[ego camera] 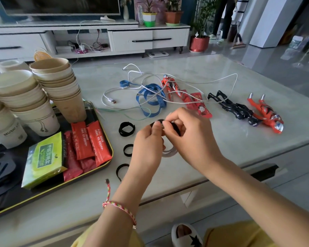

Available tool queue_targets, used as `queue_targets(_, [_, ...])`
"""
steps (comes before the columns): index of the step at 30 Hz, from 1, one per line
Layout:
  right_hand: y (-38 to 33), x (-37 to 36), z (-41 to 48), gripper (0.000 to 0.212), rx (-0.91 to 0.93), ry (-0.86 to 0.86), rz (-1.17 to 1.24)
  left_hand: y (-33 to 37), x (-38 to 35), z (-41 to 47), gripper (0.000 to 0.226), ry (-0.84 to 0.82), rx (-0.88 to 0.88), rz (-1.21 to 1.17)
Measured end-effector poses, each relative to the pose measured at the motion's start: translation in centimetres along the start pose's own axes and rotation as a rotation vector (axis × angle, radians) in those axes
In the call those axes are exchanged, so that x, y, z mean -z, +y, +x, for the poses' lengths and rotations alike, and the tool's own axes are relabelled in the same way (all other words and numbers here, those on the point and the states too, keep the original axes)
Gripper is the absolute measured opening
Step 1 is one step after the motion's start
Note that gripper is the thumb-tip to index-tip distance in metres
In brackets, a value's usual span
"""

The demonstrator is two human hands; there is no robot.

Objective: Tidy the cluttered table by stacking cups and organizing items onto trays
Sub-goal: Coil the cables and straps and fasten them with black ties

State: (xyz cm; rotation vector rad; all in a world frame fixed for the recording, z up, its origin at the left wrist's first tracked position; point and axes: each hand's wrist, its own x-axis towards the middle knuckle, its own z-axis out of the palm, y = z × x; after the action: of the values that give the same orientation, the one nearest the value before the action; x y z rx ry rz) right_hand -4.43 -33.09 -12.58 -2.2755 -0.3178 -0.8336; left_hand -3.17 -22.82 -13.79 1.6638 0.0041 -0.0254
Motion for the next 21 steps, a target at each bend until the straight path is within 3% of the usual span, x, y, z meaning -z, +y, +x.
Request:
queue_targets(7, [0.6,0.5,-0.8,0.009,0.066,-0.167,0.074,0.3,0.2,0.1,0.045,-0.027,0.182,-0.254])
queue_targets(14, [0.1,0.3,-1.8,0.018,0.098,-0.204,0.121,0.3,0.3,0.3,0.035,0.037,0.217,-0.257])
queue_targets(21, [-0.1,1.4,-1.2,0.026,-0.257,-0.354,0.452,0.3,0.8,0.5,0.038,0.026,0.158,-0.164])
